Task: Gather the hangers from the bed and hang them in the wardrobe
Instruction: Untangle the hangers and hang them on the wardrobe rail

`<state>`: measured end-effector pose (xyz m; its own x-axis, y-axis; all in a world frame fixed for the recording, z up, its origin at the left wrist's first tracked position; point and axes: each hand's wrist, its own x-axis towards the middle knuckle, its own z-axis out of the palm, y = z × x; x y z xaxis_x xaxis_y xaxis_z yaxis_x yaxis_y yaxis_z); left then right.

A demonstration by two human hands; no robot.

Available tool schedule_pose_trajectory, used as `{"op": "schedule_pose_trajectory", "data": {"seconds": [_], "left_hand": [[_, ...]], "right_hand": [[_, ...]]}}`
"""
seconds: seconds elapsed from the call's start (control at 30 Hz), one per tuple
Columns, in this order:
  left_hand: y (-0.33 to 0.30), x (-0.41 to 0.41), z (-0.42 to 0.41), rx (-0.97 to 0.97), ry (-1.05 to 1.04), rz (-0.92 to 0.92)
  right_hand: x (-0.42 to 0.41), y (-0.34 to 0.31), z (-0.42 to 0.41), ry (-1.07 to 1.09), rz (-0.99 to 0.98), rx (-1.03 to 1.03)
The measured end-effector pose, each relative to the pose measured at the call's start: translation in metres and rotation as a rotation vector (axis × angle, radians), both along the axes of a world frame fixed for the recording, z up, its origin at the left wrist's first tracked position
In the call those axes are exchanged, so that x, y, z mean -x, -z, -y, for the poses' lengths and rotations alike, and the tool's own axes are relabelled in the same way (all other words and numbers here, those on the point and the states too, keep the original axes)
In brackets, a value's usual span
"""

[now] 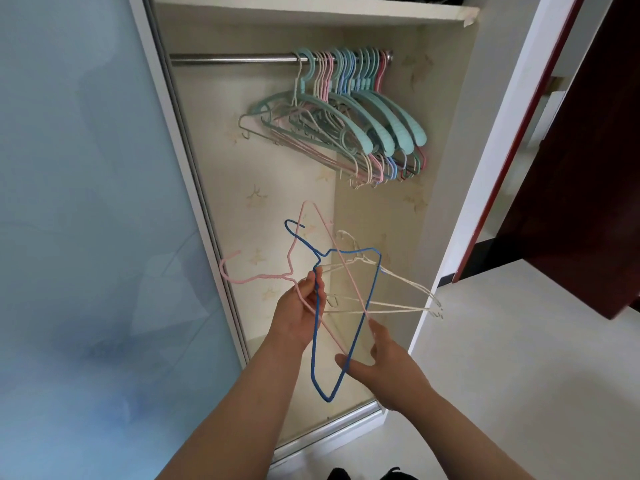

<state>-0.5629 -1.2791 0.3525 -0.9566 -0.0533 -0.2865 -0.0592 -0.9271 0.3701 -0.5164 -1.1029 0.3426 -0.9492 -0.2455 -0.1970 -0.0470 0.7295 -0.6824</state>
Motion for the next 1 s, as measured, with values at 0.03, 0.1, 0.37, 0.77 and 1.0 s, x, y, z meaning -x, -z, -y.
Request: {"op": "schedule_pose_trajectory", "data": {"seconds": [0.03, 0.1, 0.37, 0.77, 1.0], "left_hand": [[0.001, -0.001, 0.0, 0.004, -0.002, -0.001], [0.003, -0.001, 0.001, 0.028, -0.009, 0.007], [0.01, 0.002, 0.007, -0.102, -0.091, 0.041], [-0.006, 0.009, 0.011, -0.076, 0.014, -0.07], [-0.014, 0.009, 0.002, 0.047, 0.081, -0.028]], "right_hand": [[0.001, -0.002, -0.001, -0.007, 0.03, 0.014], [0.002, -0.008, -0.005, -0.016, 0.077, 0.018], [-0.009, -0.03, -0.007, -0.002, -0.014, -0.297], [0.005, -0.043, 0.004, -0.032, -0.131, -0.196], [0.006, -0.03, 0.017, 0.044, -0.176, -0.013]]}}
